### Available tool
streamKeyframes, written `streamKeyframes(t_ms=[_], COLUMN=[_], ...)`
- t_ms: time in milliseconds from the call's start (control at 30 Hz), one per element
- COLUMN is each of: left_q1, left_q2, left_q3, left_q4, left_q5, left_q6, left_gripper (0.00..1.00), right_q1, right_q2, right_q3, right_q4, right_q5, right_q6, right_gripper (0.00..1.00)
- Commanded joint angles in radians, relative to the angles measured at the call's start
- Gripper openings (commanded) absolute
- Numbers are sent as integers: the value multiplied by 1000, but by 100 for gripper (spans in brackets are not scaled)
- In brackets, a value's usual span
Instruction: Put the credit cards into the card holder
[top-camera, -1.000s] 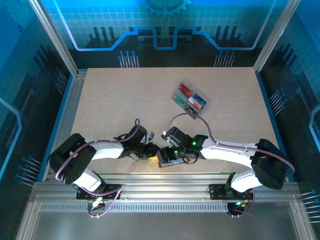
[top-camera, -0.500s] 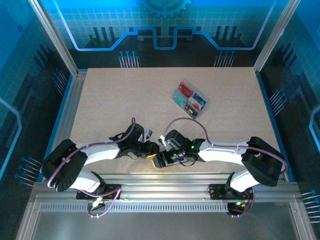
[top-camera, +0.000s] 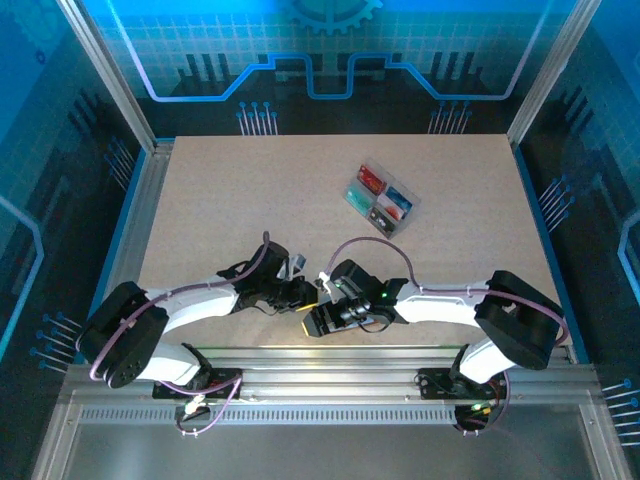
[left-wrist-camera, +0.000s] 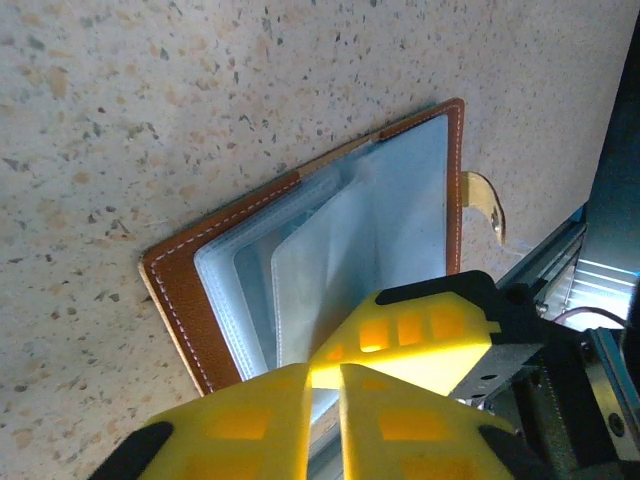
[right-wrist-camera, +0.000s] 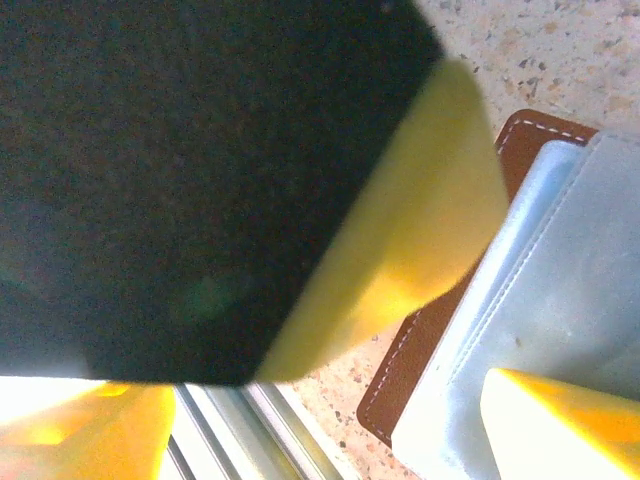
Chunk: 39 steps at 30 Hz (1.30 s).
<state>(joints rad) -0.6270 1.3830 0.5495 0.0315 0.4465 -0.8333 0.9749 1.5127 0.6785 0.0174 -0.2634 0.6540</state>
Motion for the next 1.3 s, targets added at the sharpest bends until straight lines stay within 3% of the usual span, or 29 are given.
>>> streamKeyframes(t_ms=[0,200,333,733,1033,1267], left_q1=[14,18,16,14,13,9], left_q2=[-50,-49,27,187,238,244], left_q3=[26,45,64,61,40,24], left_q4=[-70,-38,27,155,108,40], left_q5=[-72,-40,39,84,33,-12], left_q6=[7,0,-15,-45,12,93], left_gripper=[14,15,14,14,13,14], right_q1=[-13,-17,-21,-30,-31,-62], right_q2=[18,27,18,8,-13,-114], right_q3=[-18,-10,-13,-25,-1,84], right_q4=[32,29,43,50,19,-161], right_q5=[-33,-44,-56,-74,-82,-2], right_q6=[-8,-16,-17,-23,-35,-95], right_gripper=[82,83,84,86,86,92])
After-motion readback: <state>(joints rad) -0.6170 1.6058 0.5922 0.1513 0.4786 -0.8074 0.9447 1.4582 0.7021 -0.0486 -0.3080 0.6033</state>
